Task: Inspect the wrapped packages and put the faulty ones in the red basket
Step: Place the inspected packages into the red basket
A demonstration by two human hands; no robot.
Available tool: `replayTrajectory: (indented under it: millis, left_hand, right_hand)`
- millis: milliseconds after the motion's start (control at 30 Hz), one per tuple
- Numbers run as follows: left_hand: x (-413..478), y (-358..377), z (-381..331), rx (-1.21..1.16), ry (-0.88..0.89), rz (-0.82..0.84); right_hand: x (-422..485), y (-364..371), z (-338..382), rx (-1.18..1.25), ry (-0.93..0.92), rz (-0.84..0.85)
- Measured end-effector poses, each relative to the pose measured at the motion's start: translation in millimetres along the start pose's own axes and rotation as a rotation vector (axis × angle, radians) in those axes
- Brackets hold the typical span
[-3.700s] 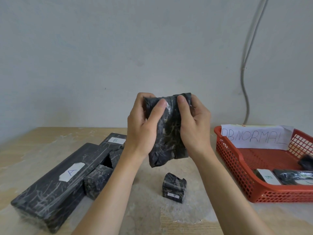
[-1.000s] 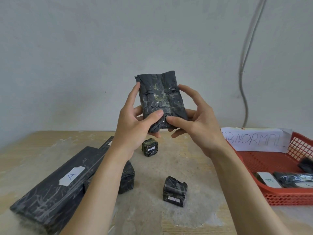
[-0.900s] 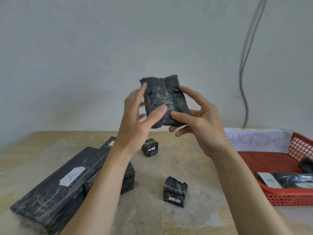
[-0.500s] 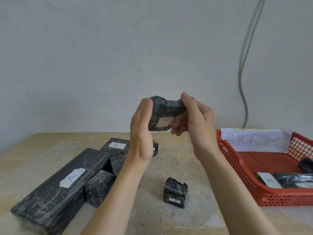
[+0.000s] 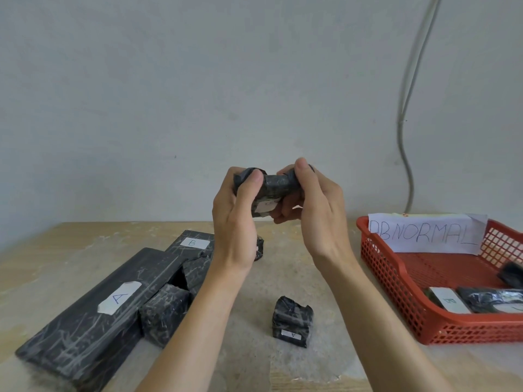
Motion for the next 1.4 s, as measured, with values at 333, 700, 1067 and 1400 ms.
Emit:
replayTrajectory:
  millis: [333,700,1067,1400]
  left_hand:
    - [5.0,0.0,-1.7,0.031,0.047,0.165]
    - [-0.7,0.0,29.5,0.481,-0.295,0.630]
    - [1.9,-2.0,31.3,0.425,-0.396,0.331]
    - [-2.9,3.8,32.9,-0.304,-0.287,-0.058]
  right_hand:
    - [0.5,2.0,7.8,0.039,-0.076,0.092]
    - [20.3,-42.1,-8.9,0.150,0.103,0.100]
    - [12.6,-41.1,5.7,-0.051,-0.125,0.141]
    - [8.9,-25.8,-20.8,0.473,-0.013,-0.103]
Point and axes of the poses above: each hand's wrist, its own x-axis towards the middle knuckle, its own y-axis out of the palm, z = x × y, the point moved 8 cm from there along x, towards the middle knuckle, and after that the axes turned 7 degrees about z, right-handed, at the moved point
